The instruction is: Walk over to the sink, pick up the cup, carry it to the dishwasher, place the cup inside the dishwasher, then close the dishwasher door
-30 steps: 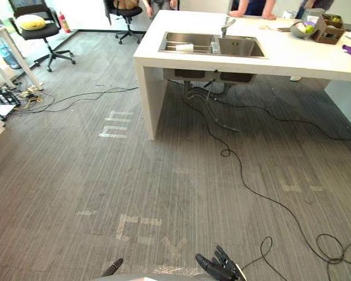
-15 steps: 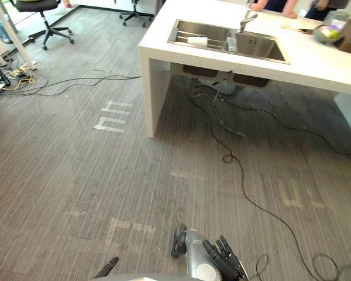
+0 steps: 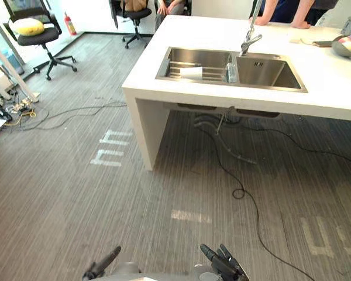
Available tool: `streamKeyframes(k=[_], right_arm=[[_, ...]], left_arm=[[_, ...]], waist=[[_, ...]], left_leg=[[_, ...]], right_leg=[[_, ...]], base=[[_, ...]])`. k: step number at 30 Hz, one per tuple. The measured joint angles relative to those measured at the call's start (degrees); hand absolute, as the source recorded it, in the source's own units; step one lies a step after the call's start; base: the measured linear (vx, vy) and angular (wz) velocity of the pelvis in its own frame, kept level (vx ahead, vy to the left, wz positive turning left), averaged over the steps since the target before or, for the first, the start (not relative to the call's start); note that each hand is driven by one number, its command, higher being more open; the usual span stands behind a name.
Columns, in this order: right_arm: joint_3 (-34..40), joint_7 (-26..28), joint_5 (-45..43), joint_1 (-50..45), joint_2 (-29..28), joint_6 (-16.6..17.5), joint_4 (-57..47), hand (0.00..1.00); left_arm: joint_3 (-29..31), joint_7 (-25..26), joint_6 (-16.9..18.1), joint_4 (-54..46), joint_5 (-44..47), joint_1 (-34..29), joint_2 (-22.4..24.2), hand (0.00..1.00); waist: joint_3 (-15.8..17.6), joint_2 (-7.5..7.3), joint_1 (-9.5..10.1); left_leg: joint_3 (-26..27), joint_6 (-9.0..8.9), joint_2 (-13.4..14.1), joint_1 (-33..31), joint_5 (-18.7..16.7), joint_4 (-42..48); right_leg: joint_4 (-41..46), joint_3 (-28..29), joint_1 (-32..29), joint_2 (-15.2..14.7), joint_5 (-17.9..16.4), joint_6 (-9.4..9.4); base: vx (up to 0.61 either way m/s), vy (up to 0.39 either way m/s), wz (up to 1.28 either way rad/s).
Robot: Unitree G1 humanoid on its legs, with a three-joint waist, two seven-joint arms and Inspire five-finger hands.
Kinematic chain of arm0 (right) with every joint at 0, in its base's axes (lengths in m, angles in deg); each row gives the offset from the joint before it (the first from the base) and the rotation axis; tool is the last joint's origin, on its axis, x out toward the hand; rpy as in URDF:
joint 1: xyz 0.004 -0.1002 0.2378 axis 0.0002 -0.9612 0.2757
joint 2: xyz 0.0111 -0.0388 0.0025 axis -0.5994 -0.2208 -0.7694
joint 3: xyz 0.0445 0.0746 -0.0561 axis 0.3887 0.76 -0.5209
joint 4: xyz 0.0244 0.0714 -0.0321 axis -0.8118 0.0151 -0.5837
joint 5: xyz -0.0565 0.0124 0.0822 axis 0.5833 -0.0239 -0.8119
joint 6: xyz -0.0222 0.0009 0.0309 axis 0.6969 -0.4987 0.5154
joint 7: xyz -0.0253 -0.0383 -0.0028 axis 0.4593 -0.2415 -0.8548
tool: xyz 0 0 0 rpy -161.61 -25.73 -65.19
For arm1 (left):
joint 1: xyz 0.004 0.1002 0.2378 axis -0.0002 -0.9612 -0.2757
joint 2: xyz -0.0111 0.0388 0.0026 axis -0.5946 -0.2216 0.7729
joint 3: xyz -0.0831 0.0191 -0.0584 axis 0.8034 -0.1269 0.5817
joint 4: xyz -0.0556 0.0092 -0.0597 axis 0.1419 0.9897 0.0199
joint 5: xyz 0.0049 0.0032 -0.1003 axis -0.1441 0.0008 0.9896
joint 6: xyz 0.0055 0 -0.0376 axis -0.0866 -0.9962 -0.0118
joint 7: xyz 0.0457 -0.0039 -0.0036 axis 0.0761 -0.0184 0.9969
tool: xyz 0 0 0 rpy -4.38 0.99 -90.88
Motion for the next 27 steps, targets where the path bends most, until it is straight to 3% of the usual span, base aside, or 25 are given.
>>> streamKeyframes(k=[1,2,3,4,5,6,7,8,11,13,15,18,19,20,21,22,23,25,27], right_arm=[[-2.6,-1.9,-0.4,0.6,0.9,-1.8,-0.4,1.0],[-4.0,-2.8,-0.8,1.3,1.4,-2.6,-0.4,1.0],[-6.6,-4.1,-2.0,3.3,2.2,-4.3,-0.4,1.0],[-8.5,-4.7,-3.1,5.2,3.0,-5.3,-0.5,1.0],[-9.3,-4.9,-3.8,6.0,3.2,-5.7,-0.5,1.0],[-10.7,-5.3,-4.5,6.9,3.9,-6.4,-0.3,1.0],[-11.5,-6.0,-4.5,8.9,2.2,-7.3,1.7,1.0],[-11.8,-5.8,-4.5,9.2,1.8,-7.5,1.9,1.0],[-11.8,-5.4,-3.9,11.0,1.0,-7.6,5.1,1.0],[-11.7,-5.7,-2.7,11.2,1.2,-8.1,5.6,1.0],[-11.5,-6.3,-2.2,10.8,1.3,-7.7,6.4,1.0],[-11.1,-6.9,-1.7,10.9,1.6,-6.2,6.3,1.0],[-11.1,-7.1,-1.7,11.1,1.9,-5.5,6.1,1.0],[-11.2,-7.9,-1.8,11.5,1.9,-4.1,5.8,1.0],[-11.2,-8.2,-1.8,11.9,1.9,-3.5,5.4,1.0],[-11.8,-9.0,-2.1,12.7,2.0,-3.0,5.2,1.0],[-12.8,-9.5,-2.5,13.3,1.9,-2.7,5.1,1.0],[-13.7,-10.4,-3.7,14.2,1.3,-2.7,4.9,1.0],[-14.3,-11.0,-4.0,14.9,0.5,-3.9,4.6,1.0]], left_arm=[[-6.5,2.4,2.2,-7.2,-3.7,-0.6,-0.9,1.0],[-9.3,4.0,3.6,-11.6,-6.3,-0.9,-1.3,1.0],[-13.7,7.4,7.0,-21.8,-10.9,-1.1,-1.7,1.0],[-17.1,9.8,10.0,-32.9,-14.0,-1.0,-1.8,1.0],[-18.4,11.1,11.8,-37.8,-16.2,-0.8,-1.8,1.0],[-20.1,13.8,17.0,-45.9,-21.0,0.6,-2.1,1.0],[-19.9,17.3,23.1,-50.5,-26.1,4.6,-3.8,1.0],[-19.9,18.5,24.3,-51.8,-28.1,7.1,-4.4,1.0],[-19.7,24.4,29.3,-60.4,-35.4,14.1,-6.2,1.0],[-19.9,25.5,32.1,-64.5,-37.1,15.2,-8.4,1.0],[-20.3,25.6,33.4,-65.5,-37.4,15.7,-10.9,1.0],[-21.8,25.0,33.7,-66.4,-37.2,16.3,-13.3,1.0],[-23.0,24.0,33.2,-67.2,-36.4,17.0,-14.0,1.0],[-24.4,22.5,31.9,-67.7,-35.0,18.5,-14.7,1.0],[-25.4,21.7,31.1,-67.6,-34.4,19.5,-14.8,1.0],[-27.9,19.8,29.5,-67.5,-33.9,21.5,-14.9,1.0],[-29.5,18.2,28.3,-67.2,-34.0,23.1,-15.2,1.0],[-32.4,14.4,26.4,-64.8,-34.0,27.5,-16.9,1.0],[-33.2,10.2,23.4,-61.4,-33.8,31.0,-19.8,1.0]], waist=[[0.6,-1.0,0.85],[0.9,-1.71,1.1],[1.7,-2.96,1.4],[1.7,-3.12,1.59],[1.5,-2.71,1.66],[0.5,-0.87,2.28],[-0.7,-2.04,2.15],[-1.1,-1.95,1.8],[-2.0,-0.8,1.24],[-2.5,-0.18,1.33],[-3.6,-0.45,1.11],[-4.8,-0.9,0.22],[-4.8,-0.98,0.21],[-4.5,-1.01,-0.07],[-4.3,-0.72,-0.34],[-4.3,0.07,-0.86],[-4.4,0.39,-1.22],[-4.0,0.86,-1.23],[-3.8,1.28,-1.28]], left_leg=[[2.6,1.57,-0.5,-2.3,-1.1,-7.9],[4.0,2.02,-1.2,-3.0,-1.4,-13.1],[6.1,2.39,-3.7,-3.9,-1.2,-26.4],[6.3,2.22,-6.5,-3.4,2.2,-41.6],[6.2,2.18,-7.3,-2.7,5.2,-48.7],[4.6,3.48,-8.2,-1.3,14.8,-58.3],[4.9,7.72,-10.6,0.4,18.7,-58.1],[4.9,8.92,-11.4,0.6,18.1,-57.6],[4.8,11.06,-14.6,1.3,14.4,-56.2],[4.8,11.0,-15.0,4.2,12.5,-57.2],[4.3,10.79,-15.4,7.9,11.3,-59.6],[3.2,11.58,-17.0,12.1,9.5,-61.4],[3.3,12.22,-17.5,13.9,8.4,-61.8],[3.4,12.62,-18.2,15.7,7.3,-61.8],[3.3,12.61,-18.3,16.8,6.9,-61.9],[3.4,12.43,-17.7,19.1,6.6,-63.0],[3.7,12.35,-17.0,20.4,6.6,-64.1],[4.5,11.38,-15.6,22.6,6.4,-65.3],[6.6,9.29,-13.4,24.4,5.1,-65.2]], right_leg=[[-2.1,1.0,2.4,-1.2,0.2,0.42],[-2.9,1.3,3.4,-2.0,0.3,0.6],[-3.9,2.2,4.6,-3.8,0.3,1.18],[-4.2,3.5,5.0,-5.0,0.2,2.39],[-4.7,4.6,5.4,-5.2,0.0,3.44],[-6.0,7.6,7.2,-4.7,-1.0,5.96],[-7.1,9.5,9.2,-7.3,-1.7,7.77],[-7.1,9.8,9.5,-8.2,-1.1,8.39],[-6.1,11.1,10.4,-11.1,2.3,9.42],[-0.6,12.0,9.3,-11.2,5.0,10.57],[9.9,11.8,6.2,-11.5,7.0,11.99],[26.9,9.5,-0.6,-14.6,14.6,14.74],[35.0,8.0,-3.7,-17.4,18.5,14.07],[47.1,5.6,-8.4,-21.1,16.5,11.69],[51.9,4.4,-10.3,-22.6,14.6,9.63],[56.9,2.6,-13.7,-24.1,11.2,5.99],[56.6,1.4,-16.0,-24.3,9.0,5.72],[48.3,-1.6,-19.0,-24.3,5.1,6.01],[30.2,-5.2,-19.6,-22.4,4.0,6.71]], base=[[0.29,0.074,-0.31],[0.46,0.125,-0.38],[0.41,0.145,-0.42],[0.42,0.162,-0.51],[0.45,0.218,-0.77],[0.59,0.318,-0.85],[0.6,0.332,-0.65],[0.4,0.224,-0.14],[0.37,0.234,0.27],[0.37,0.223,0.06],[0.3,0.169,0.07],[0.27,0.134,0.12],[0.28,0.109,-0.02],[0.27,0.087,-0.07],[0.3,0.091,-0.04],[0.22,0.07,-0.03],[0.19,0.046,-0.13],[0.15,-0.015,-0.28],[0.17,-0.145,-0.52]])
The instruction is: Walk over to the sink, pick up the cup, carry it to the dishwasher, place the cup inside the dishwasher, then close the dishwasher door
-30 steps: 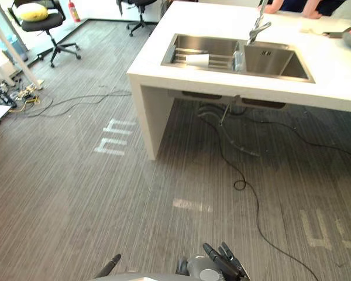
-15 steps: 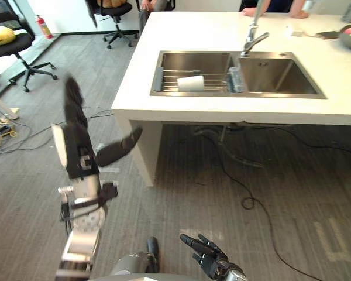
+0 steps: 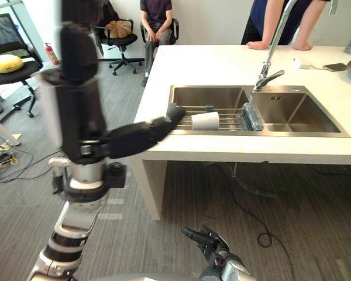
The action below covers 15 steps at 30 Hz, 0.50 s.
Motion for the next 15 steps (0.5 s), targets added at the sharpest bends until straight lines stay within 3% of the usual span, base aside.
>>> streamKeyframes(k=[2,3,4,5,7,10,15], right_arm=[[-0.9,-0.2,0.2,-0.3,-0.3,-1.7,-1.2,1.0],[-0.9,-0.2,0.3,-1.0,-0.6,-2.3,-2.4,1.0],[-0.9,-0.2,0.3,-1.6,-0.9,-3.0,-3.5,1.0],[-0.9,-0.1,0.3,-1.9,-1.1,-3.1,-3.7,1.0],[-0.6,-1.1,-0.9,-1.4,1.2,-4.4,-4.4,1.0],[-0.6,-1.3,-0.1,-1.2,2.0,-5.1,-4.0,1.0],[-1.2,0.2,1.7,-1.1,3.3,-6.2,-3.6,1.0]], left_arm=[[-0.2,-2.9,-2.6,2.4,2.7,1.1,-2.4,1.0],[-0.2,-4.0,-4.1,3.8,4.0,1.2,-2.9,1.0],[-0.3,-4.8,-5.5,5.2,4.2,1.3,-3.5,1.0],[-0.4,-5.1,-6.2,5.7,4.2,1.3,-3.5,1.0],[-3.1,-6.8,-8.5,8.0,4.2,1.5,-1.1,1.0],[-4.1,-10.1,-9.6,8.0,4.2,2.1,-0.3,1.0],[-3.4,-11.9,-16.3,7.3,5.1,2.1,-1.0,1.0]], waist=[[-0.1,-0.11,-0.01],[-0.3,-0.6,-0.47],[-0.6,-2.08,-1.36],[-0.5,-2.56,-1.5],[-0.2,1.85,-1.66],[-0.3,3.41,-1.39],[-0.1,2.83,-0.88]], left_leg=[[1.5,-2.23,1.6,0.8,-1.4,0.8],[1.6,-3.73,2.2,0.9,-2.4,1.7],[1.0,-5.4,2.1,0.9,-3.9,3.4],[0.7,-6.2,2.1,1.1,-4.7,4.1],[0.2,-8.53,7.0,1.8,-5.8,4.7],[1.2,-10.92,11.3,4.3,-4.5,2.0],[3.3,-11.43,13.1,2.8,-4.6,6.1]], right_leg=[[-16.4,0.1,0.2,3.0,2.3,1.27],[-24.4,2.2,0.4,4.2,5.6,1.52],[-29.0,5.4,1.5,4.5,9.8,1.54],[-29.4,6.2,2.0,4.5,14.5,2.66],[-29.3,3.7,3.5,9.0,12.7,0.54],[-32.4,2.2,6.4,14.1,12.7,-1.17],[-34.0,3.4,6.2,16.4,11.6,-1.45]], base=[[0.15,-0.223,-0.48],[0.17,-0.296,-0.13],[0.19,-0.322,0.05],[0.26,-0.42,0.15],[0.23,-0.333,0.09],[0.25,-0.262,-0.04],[0.07,-0.094,-0.21]])
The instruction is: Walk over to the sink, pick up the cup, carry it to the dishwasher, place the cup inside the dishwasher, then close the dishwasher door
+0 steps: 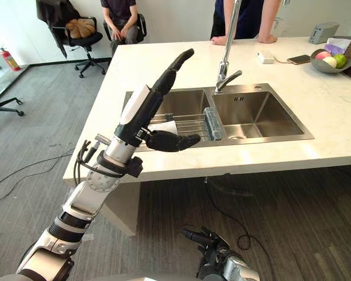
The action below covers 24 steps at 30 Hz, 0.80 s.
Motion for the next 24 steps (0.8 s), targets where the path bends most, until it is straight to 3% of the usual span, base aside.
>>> streamKeyframes(k=[2,4,5,6,7,8,10,11,12,13,15,16,18,22,24], right_arm=[[-1.9,0.7,0.1,0.4,0.2,-0.3,0.8,1.0],[-4.0,1.2,0.2,0.9,1.3,-0.9,1.0,1.0],[-4.9,1.3,0.2,1.9,1.5,-1.3,3.0,1.0],[-4.9,1.3,0.2,2.0,1.4,-1.3,3.5,1.0],[-4.4,1.4,0.1,2.2,1.7,-1.1,4.7,1.0],[-4.2,1.4,0.1,2.5,1.7,-1.1,5.2,1.0],[-4.2,1.9,0.6,3.2,1.8,-1.1,6.7,1.0],[-4.2,2.1,0.7,3.4,2.0,-1.1,7.0,1.0],[-4.0,2.5,1.2,3.5,2.1,-1.4,7.3,1.0],[-3.9,2.7,2.1,3.6,2.1,-1.4,7.6,1.0],[-3.9,3.0,2.6,3.3,1.6,-1.4,7.3,1.0],[-3.9,3.1,2.9,3.3,1.3,-1.4,7.0,1.0],[-4.0,3.2,2.9,3.3,1.4,-1.5,6.9,1.0],[-4.6,3.2,2.9,3.3,1.3,-1.5,6.5,1.0],[-5.3,3.1,2.9,3.3,1.4,-1.5,6.3,1.0]], left_arm=[[0.1,-0.3,-3.4,-0.2,0.9,-0.1,-0.4,1.0],[0.4,-0.4,-6.0,-0.4,0.9,0.0,-0.3,1.0],[0.5,-0.9,-7.7,-0.4,0.9,0.0,-0.1,1.0],[0.5,-1.3,-7.9,-0.4,0.9,0.0,0.0,1.0],[0.5,-2.3,-8.0,-0.4,0.9,0.6,-0.2,1.0],[0.5,-2.7,-8.1,-0.3,0.9,1.1,-0.4,1.0],[0.5,-3.8,-9.5,0.0,0.7,3.3,-1.0,1.0],[0.5,-4.1,-9.9,0.2,0.7,4.1,-1.2,1.0],[0.5,-4.4,-10.9,0.7,0.6,5.9,-1.6,1.0],[0.5,-4.4,-11.8,2.5,0.5,8.3,-1.9,1.0],[0.4,-4.5,-13.9,3.0,0.3,9.4,-2.5,1.0],[0.3,-4.5,-15.9,3.9,0.3,10.1,-2.6,1.0],[-0.8,-4.6,-17.9,5.6,0.3,11.5,-2.9,1.0],[-2.7,-6.9,-22.6,9.4,0.3,14.8,-4.6,1.0],[-3.3,-8.0,-23.4,9.8,0.4,15.3,-4.7,1.0]], waist=[[-0.1,-0.83,0.1],[0.5,0.25,0.07],[0.8,0.65,0.37],[0.9,0.47,0.61],[0.9,0.31,1.12],[0.9,0.3,1.09],[1.1,-0.03,1.09],[1.0,0.07,1.09],[0.8,0.52,1.09],[0.3,0.84,1.05],[-0.1,-0.32,0.78],[-0.1,-0.51,0.65],[-0.1,-0.49,0.29],[-0.1,-0.58,-0.45],[-0.1,-0.61,-0.59]], left_leg=[[-0.3,0.19,1.2,-5.2,-0.1,11.3],[-0.3,1.85,4.8,-10.2,0.6,25.2],[-2.6,6.01,6.8,-13.2,3.8,33.7],[-3.6,6.48,6.7,-13.9,3.7,35.6],[-3.6,4.95,4.5,-15.3,-2.2,35.0],[-3.3,4.93,3.2,-15.9,-4.2,33.3],[-1.8,4.95,-2.4,-16.4,-5.9,21.7],[-1.7,5.16,-3.5,-16.6,-5.5,18.0],[-1.8,5.22,-4.7,-16.6,-1.4,10.0],[-1.1,6.15,-5.1,-15.5,5.3,4.2],[-0.6,6.65,-7.2,-13.3,6.7,-0.3],[0.0,7.15,-9.0,-11.4,8.2,-4.4],[-0.3,7.57,-10.0,-10.6,8.8,-6.3],[-0.6,7.68,-10.8,-9.8,8.9,-7.7],[-0.6,7.69,-10.8,-9.6,8.9,-7.9]], right_leg=[[-1.8,0.6,0.7,-0.5,0.1,-0.1],[-3.7,1.1,3.0,1.1,0.0,-0.9],[-5.2,2.4,5.4,2.3,-0.3,-1.86],[-5.8,3.1,6.0,2.5,-0.4,-2.3],[-6.8,4.7,6.6,2.1,-0.2,-2.79],[-7.2,5.0,6.8,1.7,0.0,-3.19],[-8.0,6.6,7.5,-0.1,0.7,-2.62],[-8.1,6.9,7.5,-0.4,1.2,-1.91],[-8.1,7.5,7.5,-0.3,1.1,-1.69],[-8.0,8.6,7.7,0.0,0.6,-0.34],[-7.9,8.8,7.4,-1.3,0.2,0.53],[-8.0,9.0,7.4,-2.5,-0.1,1.07],[-8.1,8.7,7.6,-3.0,-0.3,1.54],[-8.5,8.4,8.2,-3.4,-0.4,1.6],[-8.8,8.3,8.4,-3.4,-0.4,1.6]], base=[[0.05,-0.09,-0.18],[0.11,-0.083,-0.28],[0.16,-0.054,-0.4],[0.27,-0.044,-0.6],[0.21,0.006,-0.42],[0.21,0.017,-0.41],[0.14,0.057,-0.29],[0.15,0.098,-0.35],[0.18,0.139,-0.42],[0.18,0.145,-0.39],[0.14,0.126,-0.18],[0.1,0.124,-0.02],[0.09,0.116,0.1],[0.04,0.041,0.04],[0.0,0.0,0.0]])
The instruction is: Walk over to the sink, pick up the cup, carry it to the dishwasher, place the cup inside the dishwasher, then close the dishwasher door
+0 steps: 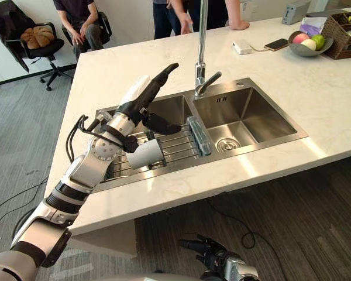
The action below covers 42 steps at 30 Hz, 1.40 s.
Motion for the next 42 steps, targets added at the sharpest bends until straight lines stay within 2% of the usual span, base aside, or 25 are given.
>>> streamKeyframes(k=[7,16,21,27,42], right_arm=[[-3.1,-1.0,-0.1,0.0,0.3,-1.4,-1.7,1.0],[-3.5,-2.4,-0.1,0.0,-0.5,-3.3,-2.1,1.0],[-4.3,-2.7,-0.2,0.1,-0.7,-3.7,-2.1,1.0],[-5.7,-2.9,-0.2,0.5,-1.0,-4.4,-2.1,1.0],[-7.3,-3.9,-0.2,1.7,-1.1,-6.3,-1.7,1.0]], left_arm=[[-2.3,-4.6,-1.4,3.2,0.0,0.3,-0.3,1.0],[-2.7,-8.5,-2.5,5.9,-0.1,0.3,-0.4,1.0],[-4.2,-8.6,-2.9,6.2,-0.2,0.3,-0.7,1.0],[-4.3,-8.5,-2.9,9.2,-2.5,0.2,-0.7,1.0],[-4.8,-8.4,-3.1,15.6,-9.4,-3.6,-1.0,1.0]], waist=[[-0.3,-0.32,-1.41],[-1.5,-2.09,-1.78],[-1.9,-2.61,-1.81],[-2.6,-3.46,-2.86],[-2.5,-4.04,-2.97]], left_leg=[[-0.1,-0.07,-0.4,2.0,1.9,-3.8],[0.3,-0.16,-0.5,2.4,2.2,-4.7],[0.2,-0.13,-0.5,2.4,2.2,-4.7],[0.2,-0.1,-0.8,2.5,2.3,-4.8],[-0.7,-0.11,-0.8,2.5,2.5,-4.8]], right_leg=[[-0.2,0.0,0.3,0.2,-0.2,0.34],[-0.6,0.4,0.4,0.5,-0.1,0.49],[-0.6,0.4,0.4,0.5,-0.1,0.52],[-0.6,0.2,0.5,0.6,0.0,0.58],[-2.7,-0.9,1.7,0.7,0.8,0.52]], base=[[-0.03,-0.014,0.0],[-0.01,-0.012,-0.03],[0.0,0.0,0.0],[0.0,0.0,0.0],[-0.01,-0.011,0.03]])
